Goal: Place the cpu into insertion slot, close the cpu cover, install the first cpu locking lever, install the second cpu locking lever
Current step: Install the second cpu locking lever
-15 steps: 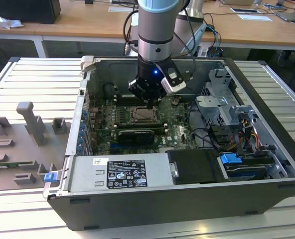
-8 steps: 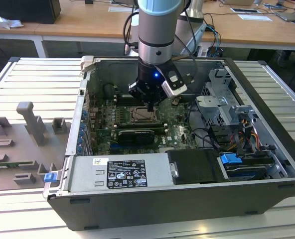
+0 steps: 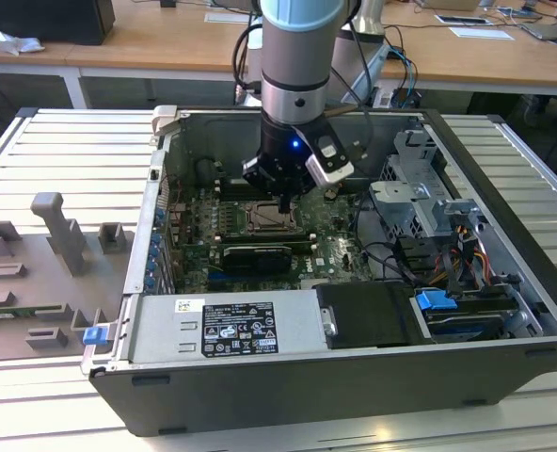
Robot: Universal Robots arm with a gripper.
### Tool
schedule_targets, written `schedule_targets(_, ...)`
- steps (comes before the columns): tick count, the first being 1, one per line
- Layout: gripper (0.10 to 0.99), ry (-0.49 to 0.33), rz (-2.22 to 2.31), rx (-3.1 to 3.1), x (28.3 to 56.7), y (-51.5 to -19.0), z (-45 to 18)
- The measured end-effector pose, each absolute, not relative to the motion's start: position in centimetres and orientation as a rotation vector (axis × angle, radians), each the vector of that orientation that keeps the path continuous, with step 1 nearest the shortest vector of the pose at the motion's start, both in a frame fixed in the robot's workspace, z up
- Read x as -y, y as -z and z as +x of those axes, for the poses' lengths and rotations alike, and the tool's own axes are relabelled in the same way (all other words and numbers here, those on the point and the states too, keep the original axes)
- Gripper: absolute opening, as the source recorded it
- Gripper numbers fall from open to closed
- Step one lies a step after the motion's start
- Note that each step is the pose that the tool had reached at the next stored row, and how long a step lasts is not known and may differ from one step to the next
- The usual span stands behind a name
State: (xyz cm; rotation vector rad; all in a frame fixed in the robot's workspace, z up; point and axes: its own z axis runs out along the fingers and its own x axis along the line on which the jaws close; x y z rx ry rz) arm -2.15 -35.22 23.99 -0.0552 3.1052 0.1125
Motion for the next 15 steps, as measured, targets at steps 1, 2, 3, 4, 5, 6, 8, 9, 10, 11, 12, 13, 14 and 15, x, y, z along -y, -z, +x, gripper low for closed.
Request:
schedule_targets(1, 0.106, -0.116, -0.055, -3.105, 35.3, -23.9, -2.2)
schedule_targets(2, 0.106, -0.121, -0.055, -3.105, 35.4, -23.9, -2.2)
schedule_targets(3, 0.106, -0.131, -0.055, -3.104, 35.6, -23.8, -2.2)
schedule_targets(4, 0.106, -0.139, -0.055, -3.104, 35.7, -23.7, -2.2)
schedule_targets(5, 0.106, -0.147, -0.054, -3.104, 35.9, -23.6, -2.2)
schedule_targets(6, 0.106, -0.149, -0.055, -3.103, 36.1, -23.6, -2.2)
schedule_targets(8, 0.106, -0.151, -0.055, -3.103, 36.8, -23.6, -2.2)
schedule_targets(9, 0.106, -0.151, -0.055, -3.103, 36.9, -23.6, -2.2)
schedule_targets(10, 0.106, -0.151, -0.055, -3.103, 37.0, -23.6, -2.2)
schedule_targets(11, 0.106, -0.151, -0.055, -3.103, 37.1, -23.6, -2.3)
schedule_targets(12, 0.106, -0.151, -0.057, -3.103, 37.2, -23.6, -2.5)
schedule_targets(13, 0.106, -0.153, -0.06, -3.103, 37.3, -23.6, -2.8)
schedule_targets(14, 0.106, -0.154, -0.06, -3.103, 37.4, -23.6, -3.0)
schedule_targets(15, 0.106, -0.155, -0.06, -3.103, 37.4, -23.6, -3.3)
